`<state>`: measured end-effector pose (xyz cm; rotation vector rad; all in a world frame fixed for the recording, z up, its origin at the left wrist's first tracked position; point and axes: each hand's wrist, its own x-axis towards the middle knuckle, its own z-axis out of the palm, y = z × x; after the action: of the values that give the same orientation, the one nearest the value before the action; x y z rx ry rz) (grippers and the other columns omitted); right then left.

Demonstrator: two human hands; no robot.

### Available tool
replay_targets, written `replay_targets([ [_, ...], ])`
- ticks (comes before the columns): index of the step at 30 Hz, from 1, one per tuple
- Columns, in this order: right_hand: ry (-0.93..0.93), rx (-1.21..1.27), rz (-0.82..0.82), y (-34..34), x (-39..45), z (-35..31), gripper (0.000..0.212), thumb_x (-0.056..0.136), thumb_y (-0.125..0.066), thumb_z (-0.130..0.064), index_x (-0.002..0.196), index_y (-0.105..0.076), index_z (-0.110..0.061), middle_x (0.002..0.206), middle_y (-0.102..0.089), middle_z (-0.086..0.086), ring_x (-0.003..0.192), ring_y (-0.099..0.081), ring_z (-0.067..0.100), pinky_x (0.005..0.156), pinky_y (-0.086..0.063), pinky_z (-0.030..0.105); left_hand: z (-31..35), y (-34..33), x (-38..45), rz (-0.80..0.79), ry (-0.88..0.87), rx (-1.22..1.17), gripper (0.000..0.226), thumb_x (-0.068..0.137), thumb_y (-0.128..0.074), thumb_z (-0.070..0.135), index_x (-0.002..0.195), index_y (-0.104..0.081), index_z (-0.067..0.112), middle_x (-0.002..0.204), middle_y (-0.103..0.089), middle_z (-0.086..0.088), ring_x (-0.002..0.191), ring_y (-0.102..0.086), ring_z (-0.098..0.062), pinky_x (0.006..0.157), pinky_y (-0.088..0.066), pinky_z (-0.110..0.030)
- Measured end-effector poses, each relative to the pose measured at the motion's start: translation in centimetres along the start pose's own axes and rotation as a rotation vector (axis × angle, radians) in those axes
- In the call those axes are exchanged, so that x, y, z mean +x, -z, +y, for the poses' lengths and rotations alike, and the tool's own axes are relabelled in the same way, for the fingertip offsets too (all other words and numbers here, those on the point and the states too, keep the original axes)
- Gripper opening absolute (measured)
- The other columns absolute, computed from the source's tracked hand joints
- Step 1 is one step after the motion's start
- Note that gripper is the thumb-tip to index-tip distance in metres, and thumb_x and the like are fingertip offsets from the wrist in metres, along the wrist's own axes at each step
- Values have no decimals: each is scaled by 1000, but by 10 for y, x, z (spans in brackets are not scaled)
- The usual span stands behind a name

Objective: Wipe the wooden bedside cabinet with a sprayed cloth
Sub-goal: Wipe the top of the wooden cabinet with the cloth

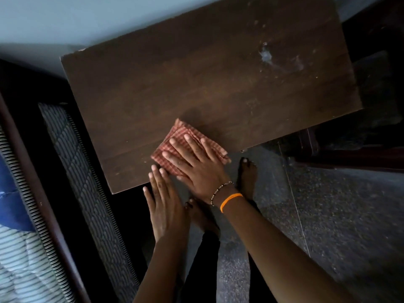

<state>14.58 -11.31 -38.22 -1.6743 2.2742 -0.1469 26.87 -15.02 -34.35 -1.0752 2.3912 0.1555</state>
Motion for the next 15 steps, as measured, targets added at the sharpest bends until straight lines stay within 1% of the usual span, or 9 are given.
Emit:
replay_targets([
  [2,6,-5,6,8,-13,32,56,92,-36,-47,144,-27,-32,155,-23,-1,144,-16,25,115,-4,48,22,8,9,0,-61,19,101,65,-73,30,140,-20,-11,150,-21,-27,138,-24,-37,111,-21,-48],
  [6,-177,-51,16,26,-44,119,57,92,-26,-52,146,-21,-34,156,-18,-3,144,-9,24,114,4,46,79,40,39,26,-130,21,109,62,-80,26,143,-14,-6,153,-15,-23,141,-16,-33,113,-10,-45],
  [8,-267,-74,11,35,-59,165,58,91,-25,-52,146,-21,-34,156,-19,-2,144,-10,25,114,0,46,107,60,55,20,-158,15,113,67,-78,32,145,-4,-4,154,-5,-21,143,-6,-32,113,-1,-44],
  [10,-379,-73,12,44,-71,208,59,91,-22,-53,146,-17,-34,157,-16,0,145,-8,26,115,-4,49,129,73,71,1,-192,48,113,74,-71,41,144,7,-3,155,5,-20,143,5,-31,111,9,-44],
  [12,-525,-38,25,53,-81,246,60,91,-21,-53,147,-13,-33,158,-12,1,145,-6,28,115,-4,53,144,79,82,-18,-200,99,112,76,-65,48,144,9,-2,155,9,-20,143,7,-30,111,11,-44],
  [15,-743,31,62,61,-88,279,62,90,-23,-51,148,-14,-30,158,-11,4,145,-5,31,115,-3,55,154,82,87,-42,-168,105,112,77,-63,50,143,11,-2,154,12,-20,144,3,-28,112,10,-40],
])
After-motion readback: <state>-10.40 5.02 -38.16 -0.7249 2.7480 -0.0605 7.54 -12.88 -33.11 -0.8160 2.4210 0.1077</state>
